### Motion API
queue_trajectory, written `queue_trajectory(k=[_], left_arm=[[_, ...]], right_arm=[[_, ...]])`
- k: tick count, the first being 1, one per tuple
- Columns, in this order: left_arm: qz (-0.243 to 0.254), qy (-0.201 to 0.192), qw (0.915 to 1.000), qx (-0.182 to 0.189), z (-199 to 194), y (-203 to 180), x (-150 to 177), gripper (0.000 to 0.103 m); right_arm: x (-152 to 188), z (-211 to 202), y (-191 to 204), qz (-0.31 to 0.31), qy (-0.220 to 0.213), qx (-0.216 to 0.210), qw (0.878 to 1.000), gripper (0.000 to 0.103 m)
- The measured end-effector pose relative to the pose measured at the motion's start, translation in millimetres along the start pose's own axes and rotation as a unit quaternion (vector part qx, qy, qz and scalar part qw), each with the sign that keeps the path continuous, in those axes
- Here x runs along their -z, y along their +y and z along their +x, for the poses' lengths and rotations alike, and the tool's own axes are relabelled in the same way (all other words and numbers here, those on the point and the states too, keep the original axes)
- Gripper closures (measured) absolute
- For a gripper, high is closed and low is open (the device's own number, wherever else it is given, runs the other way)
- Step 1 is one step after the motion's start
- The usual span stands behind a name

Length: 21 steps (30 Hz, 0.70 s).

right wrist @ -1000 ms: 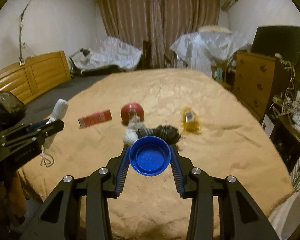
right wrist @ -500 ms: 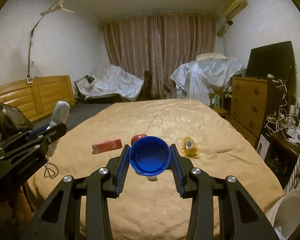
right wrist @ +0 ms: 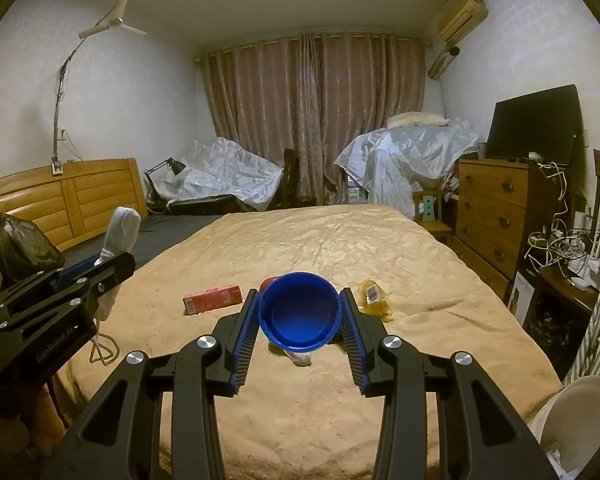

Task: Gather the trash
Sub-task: 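Carry the blue cap and white mask over the white bucket with both tools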

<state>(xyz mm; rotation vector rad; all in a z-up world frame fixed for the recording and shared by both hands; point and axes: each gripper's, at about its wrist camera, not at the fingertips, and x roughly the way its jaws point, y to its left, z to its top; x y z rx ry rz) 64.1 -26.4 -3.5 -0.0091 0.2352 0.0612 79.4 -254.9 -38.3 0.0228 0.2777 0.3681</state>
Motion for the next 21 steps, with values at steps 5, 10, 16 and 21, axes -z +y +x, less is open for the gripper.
queue_trajectory(k=[5,10,16,21], left_arm=[[0.0,0.004,1.0,0.004,1,3,1,0.077],[0.002,0.017,0.9996,0.021,8,-4,-1,0.077],[0.007,0.033,0.9981,0.052,23,-28,-3,0.077],[0.013,0.043,0.9955,0.084,33,-57,-5,0.077]], right_arm=[[-2,-2,5,-0.002,0.002,0.001,1.0,0.062],[-4,-9,1,-0.003,0.007,0.008,1.0,0.062],[-7,-10,-25,-0.003,0.023,0.033,0.999,0.062],[-8,-22,-59,0.002,0.032,0.063,0.998,0.062]])
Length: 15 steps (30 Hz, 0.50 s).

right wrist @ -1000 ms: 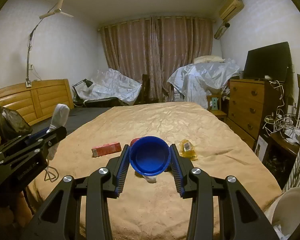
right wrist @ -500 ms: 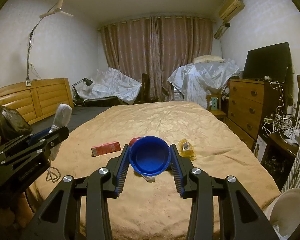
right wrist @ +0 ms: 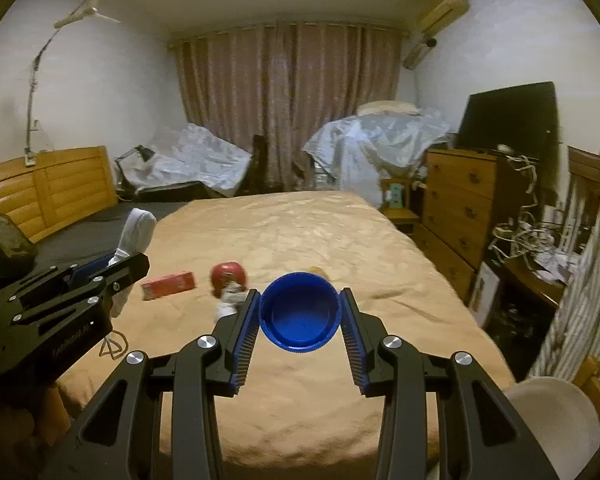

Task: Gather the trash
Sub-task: 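Carry the blue cap and white mask over the white bucket with both tools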

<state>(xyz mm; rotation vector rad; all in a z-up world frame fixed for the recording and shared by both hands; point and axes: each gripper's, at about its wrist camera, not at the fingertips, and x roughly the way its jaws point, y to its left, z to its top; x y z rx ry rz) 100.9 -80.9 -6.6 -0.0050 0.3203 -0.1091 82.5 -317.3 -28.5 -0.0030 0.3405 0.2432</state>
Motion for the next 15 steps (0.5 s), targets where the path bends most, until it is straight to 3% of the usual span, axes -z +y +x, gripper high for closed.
queue_trajectory(k=[15], left_arm=[[0.041,0.022,0.9944,0.094,25,-97,-2,0.077]], right_arm=[[12,-48,-142,0.034,0.023,0.096,0.995,0.062]])
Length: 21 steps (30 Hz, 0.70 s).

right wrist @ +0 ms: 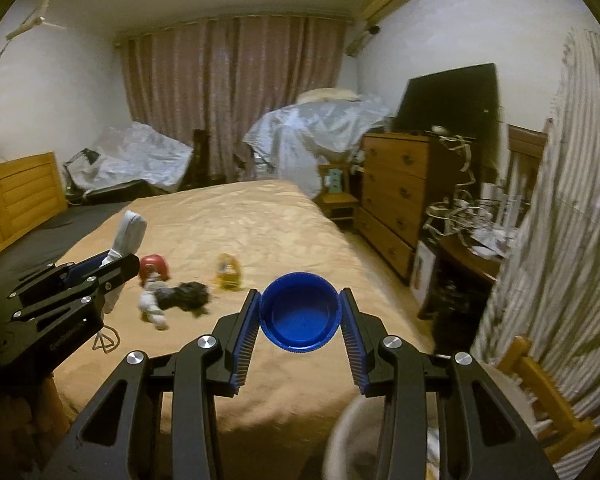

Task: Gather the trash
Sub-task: 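Carry the blue cap and white mask over the white bucket with both tools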

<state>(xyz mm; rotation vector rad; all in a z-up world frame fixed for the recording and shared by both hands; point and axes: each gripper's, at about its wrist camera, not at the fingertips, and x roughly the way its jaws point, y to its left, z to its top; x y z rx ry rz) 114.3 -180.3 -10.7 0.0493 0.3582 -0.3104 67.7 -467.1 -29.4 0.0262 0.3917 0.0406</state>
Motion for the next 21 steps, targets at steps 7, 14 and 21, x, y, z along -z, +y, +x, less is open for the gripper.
queue_trajectory(k=[7,14,21], left_arm=[[0.027,0.017,0.9974,0.065,19,-62,-5,0.077],[0.051,0.065,0.9879,0.132,43,-122,4,0.077],[0.066,0.143,0.9701,0.185,74,-161,21,0.077]], right_arm=[[7,-22,-80,0.017,0.029,0.056,0.998,0.062],[26,-28,-158,0.052,0.08,0.084,0.992,0.062],[41,-3,-207,0.085,0.147,0.074,0.983,0.062]])
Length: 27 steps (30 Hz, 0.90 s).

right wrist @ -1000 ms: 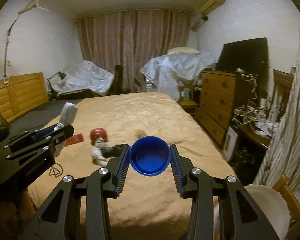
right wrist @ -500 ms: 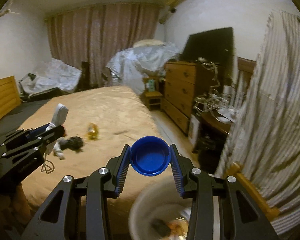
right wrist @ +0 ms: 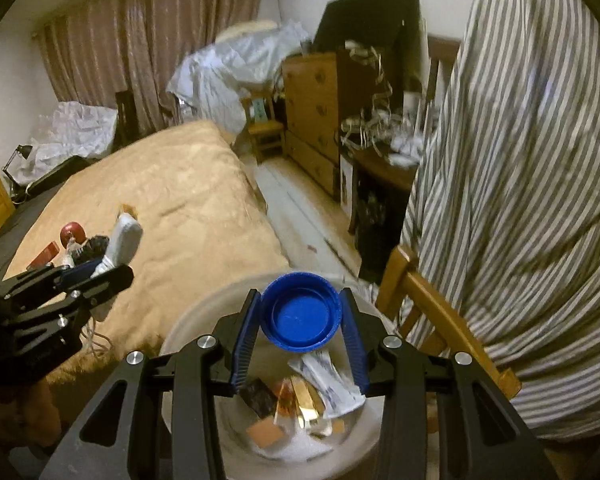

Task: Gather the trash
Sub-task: 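Carry the blue cap and white mask over the white bucket with both tools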

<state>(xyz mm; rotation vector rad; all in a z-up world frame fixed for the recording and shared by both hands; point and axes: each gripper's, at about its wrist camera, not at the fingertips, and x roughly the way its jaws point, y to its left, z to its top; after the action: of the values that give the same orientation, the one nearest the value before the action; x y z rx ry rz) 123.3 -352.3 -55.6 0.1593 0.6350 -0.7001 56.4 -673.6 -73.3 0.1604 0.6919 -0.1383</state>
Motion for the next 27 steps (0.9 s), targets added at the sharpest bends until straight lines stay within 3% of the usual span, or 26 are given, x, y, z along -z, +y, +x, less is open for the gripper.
queue_trajectory(k=[10,27], left_arm=[[0.007,0.088,0.9951,0.044,44,-10,7,0.076],[0.007,0.095,0.9944,0.045,52,-16,-2,0.076]], right_arm=[[6,37,-15,0.009,0.082,-0.022,0.996,0.062],[16,44,-8,0.014,0.105,-0.035,0.994,0.062]])
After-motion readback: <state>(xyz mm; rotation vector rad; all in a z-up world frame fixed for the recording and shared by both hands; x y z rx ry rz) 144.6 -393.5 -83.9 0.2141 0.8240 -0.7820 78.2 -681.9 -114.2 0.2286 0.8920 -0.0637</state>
